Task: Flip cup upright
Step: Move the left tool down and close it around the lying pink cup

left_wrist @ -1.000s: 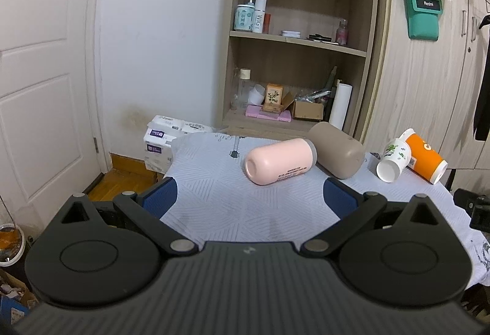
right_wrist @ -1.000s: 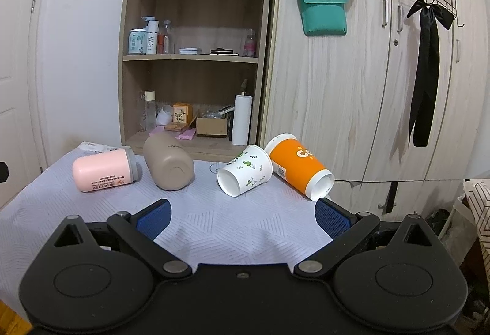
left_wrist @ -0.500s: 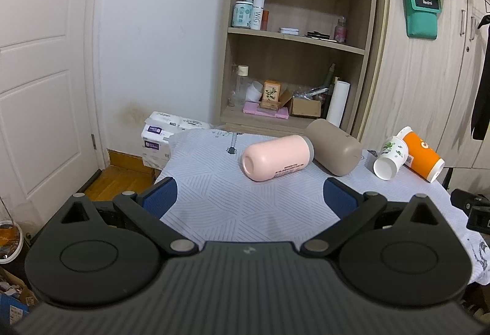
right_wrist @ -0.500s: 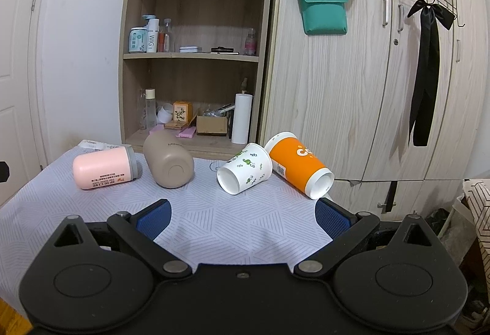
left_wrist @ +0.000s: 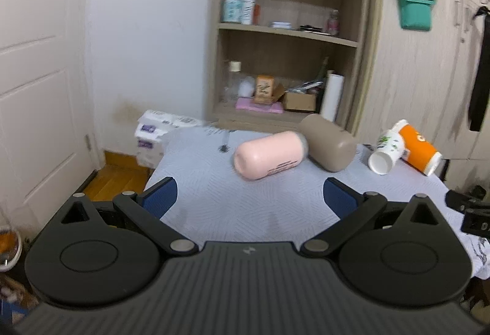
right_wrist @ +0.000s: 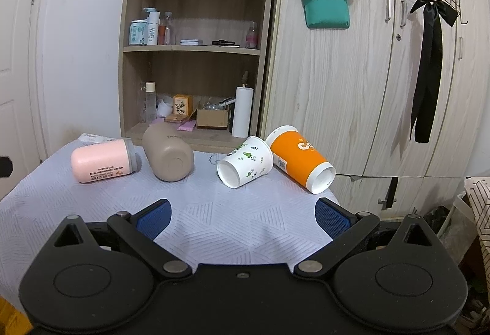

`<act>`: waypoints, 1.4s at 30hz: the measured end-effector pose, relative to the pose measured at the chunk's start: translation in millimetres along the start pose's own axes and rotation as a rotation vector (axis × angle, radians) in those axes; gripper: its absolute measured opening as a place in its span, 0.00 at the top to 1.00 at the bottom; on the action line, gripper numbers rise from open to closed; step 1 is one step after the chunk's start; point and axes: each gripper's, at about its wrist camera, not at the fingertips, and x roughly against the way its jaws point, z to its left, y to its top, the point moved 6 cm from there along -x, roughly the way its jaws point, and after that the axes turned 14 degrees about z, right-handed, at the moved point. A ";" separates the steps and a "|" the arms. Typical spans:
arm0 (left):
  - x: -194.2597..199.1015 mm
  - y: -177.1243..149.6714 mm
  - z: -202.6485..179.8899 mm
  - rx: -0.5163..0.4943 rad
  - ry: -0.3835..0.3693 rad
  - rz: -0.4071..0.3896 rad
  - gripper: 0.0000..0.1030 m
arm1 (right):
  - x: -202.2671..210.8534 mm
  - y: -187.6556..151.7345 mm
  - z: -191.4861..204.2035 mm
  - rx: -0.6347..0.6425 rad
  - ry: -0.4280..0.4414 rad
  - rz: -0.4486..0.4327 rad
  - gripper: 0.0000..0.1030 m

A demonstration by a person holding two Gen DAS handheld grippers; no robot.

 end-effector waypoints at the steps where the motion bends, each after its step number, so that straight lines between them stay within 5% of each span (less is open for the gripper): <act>1: -0.6 5.2 -3.3 -0.028 -0.016 0.003 0.00 | 0.0 0.9 0.3 0.003 0.003 0.004 0.01; 10: -27.4 62.3 -18.4 -0.251 -0.103 0.090 0.00 | -13.5 21.0 11.5 -0.015 0.260 0.077 0.01; 19: -104.7 100.3 -12.0 -0.266 -0.236 0.220 0.03 | -74.6 26.9 76.2 -0.065 0.566 0.234 0.02; 27: -174.9 112.8 12.1 -0.295 -0.177 0.351 0.03 | -115.9 38.2 124.0 -0.074 0.686 0.333 0.14; 34: -204.6 117.9 18.0 -0.299 -0.320 0.437 0.07 | -138.7 46.3 137.6 -0.100 0.737 0.364 0.17; 42: -228.2 116.3 16.5 -0.248 -0.419 0.535 0.25 | -159.5 50.3 153.1 -0.173 0.759 0.388 0.17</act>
